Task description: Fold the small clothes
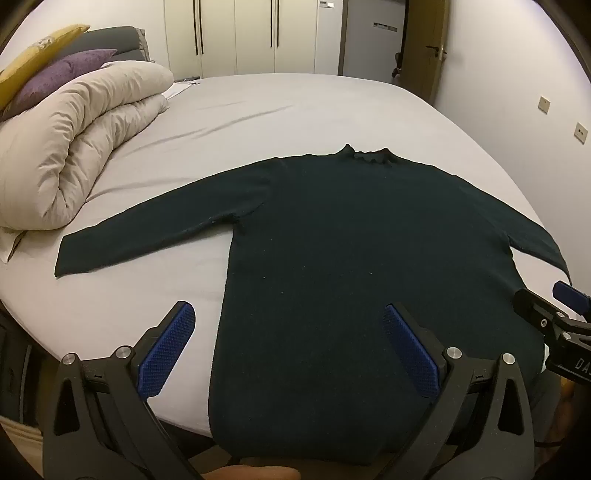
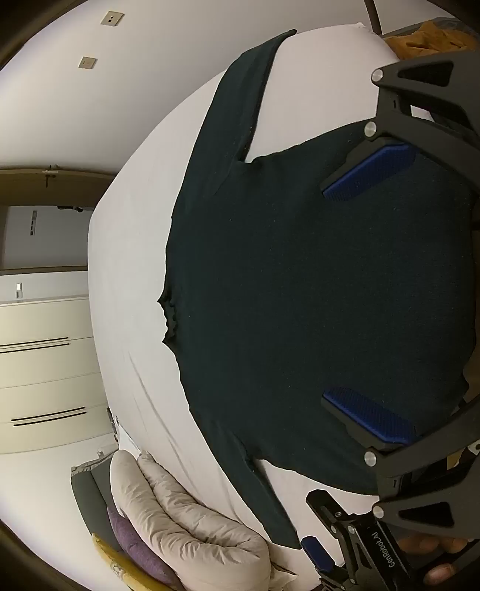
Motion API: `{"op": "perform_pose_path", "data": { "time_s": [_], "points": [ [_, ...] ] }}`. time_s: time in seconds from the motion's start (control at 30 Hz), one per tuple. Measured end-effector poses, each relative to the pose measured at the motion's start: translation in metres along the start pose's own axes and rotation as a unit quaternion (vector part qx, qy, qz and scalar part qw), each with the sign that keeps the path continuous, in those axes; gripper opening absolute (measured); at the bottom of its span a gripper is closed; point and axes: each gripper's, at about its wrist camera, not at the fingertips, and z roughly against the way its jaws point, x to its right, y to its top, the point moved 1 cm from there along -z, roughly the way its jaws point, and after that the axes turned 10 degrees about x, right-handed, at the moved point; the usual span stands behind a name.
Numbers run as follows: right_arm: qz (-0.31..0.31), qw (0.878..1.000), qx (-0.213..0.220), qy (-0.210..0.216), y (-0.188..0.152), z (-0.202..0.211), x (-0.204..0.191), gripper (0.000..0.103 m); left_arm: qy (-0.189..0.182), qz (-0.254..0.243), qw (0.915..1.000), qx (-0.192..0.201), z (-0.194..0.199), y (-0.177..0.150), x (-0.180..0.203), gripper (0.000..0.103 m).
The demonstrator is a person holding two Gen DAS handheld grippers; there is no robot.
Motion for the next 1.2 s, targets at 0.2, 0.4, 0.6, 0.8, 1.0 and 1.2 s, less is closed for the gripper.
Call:
{"op": "perform_pose_path", "data": {
  "time_s": [0.2,0.4,0.6,0.8,1.0,1.2],
  "points": [
    [-0.002,1.000,-0.002,0.000,-0.001,0.000,0.000,0.103,0.000,-0.001,1.0000,-0.002,-0.004,-0.006,0.001,0.103],
    [0.001,1.000,-0.002,-0.002,0.000,0.000,0.000,0.103,-0.001,0.000,1.0000,-0.003,-0.001,-0.005,-0.001,0.103],
    [0.003,1.000,-0.007,-0.007,-0.009,-0.004,-0.004,0.103,0.001,-0.001,1.0000,-0.003,0.000,-0.005,-0.001,0.103],
    [0.009,1.000,-0.012,-0.013,-0.010,-0.007,-0.008,0.103,0.003,-0.001,1.0000,-0.002,-0.001,-0.002,-0.003,0.103],
    [0.012,1.000,-0.015,-0.015,-0.012,-0.007,-0.008,0.103,0.003,-0.002,1.0000,0.000,-0.001,-0.002,-0.004,0.103],
    [0.013,1.000,-0.015,-0.015,-0.013,-0.007,-0.007,0.103,0.004,-0.001,1.0000,0.000,-0.001,-0.002,-0.003,0.103]
  ]
}}
